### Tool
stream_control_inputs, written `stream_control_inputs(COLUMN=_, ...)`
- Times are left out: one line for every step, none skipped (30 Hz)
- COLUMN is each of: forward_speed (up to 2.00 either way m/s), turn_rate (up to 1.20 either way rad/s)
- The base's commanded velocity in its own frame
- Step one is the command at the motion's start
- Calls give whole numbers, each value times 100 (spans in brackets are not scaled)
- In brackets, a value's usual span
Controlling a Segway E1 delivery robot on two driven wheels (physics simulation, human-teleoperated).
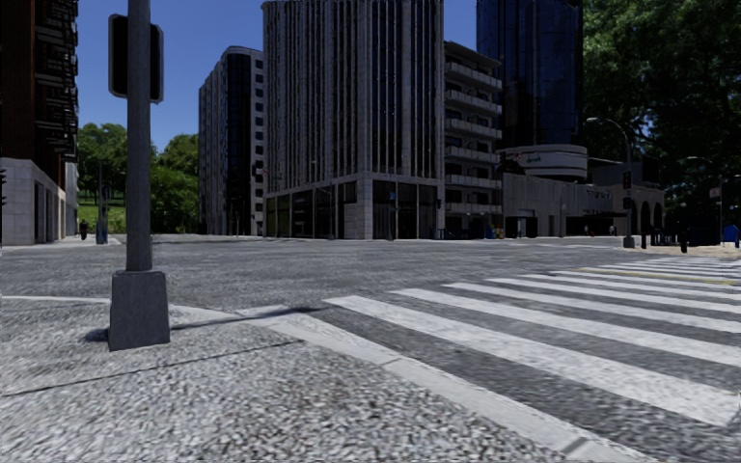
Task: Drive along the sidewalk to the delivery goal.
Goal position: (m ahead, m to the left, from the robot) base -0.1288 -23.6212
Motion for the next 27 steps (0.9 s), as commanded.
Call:
stream_control_inputs(forward_speed=200, turn_rate=-62)
stream_control_inputs(forward_speed=200, turn_rate=-62)
stream_control_inputs(forward_speed=200, turn_rate=-62)
stream_control_inputs(forward_speed=200, turn_rate=-62)
stream_control_inputs(forward_speed=200, turn_rate=-62)
stream_control_inputs(forward_speed=200, turn_rate=-62)
stream_control_inputs(forward_speed=200, turn_rate=-62)
stream_control_inputs(forward_speed=200, turn_rate=-62)
stream_control_inputs(forward_speed=200, turn_rate=-62)
stream_control_inputs(forward_speed=200, turn_rate=-62)
stream_control_inputs(forward_speed=200, turn_rate=-62)
stream_control_inputs(forward_speed=200, turn_rate=-62)
stream_control_inputs(forward_speed=200, turn_rate=-62)
stream_control_inputs(forward_speed=200, turn_rate=-62)
stream_control_inputs(forward_speed=200, turn_rate=-62)
stream_control_inputs(forward_speed=189, turn_rate=-62)
stream_control_inputs(forward_speed=189, turn_rate=-62)
stream_control_inputs(forward_speed=172, turn_rate=-62)
stream_control_inputs(forward_speed=163, turn_rate=-62)
stream_control_inputs(forward_speed=157, turn_rate=-62)
stream_control_inputs(forward_speed=153, turn_rate=-62)
stream_control_inputs(forward_speed=153, turn_rate=-62)
stream_control_inputs(forward_speed=149, turn_rate=-62)
stream_control_inputs(forward_speed=143, turn_rate=-62)
stream_control_inputs(forward_speed=138, turn_rate=-62)
stream_control_inputs(forward_speed=136, turn_rate=-62)
stream_control_inputs(forward_speed=135, turn_rate=-62)
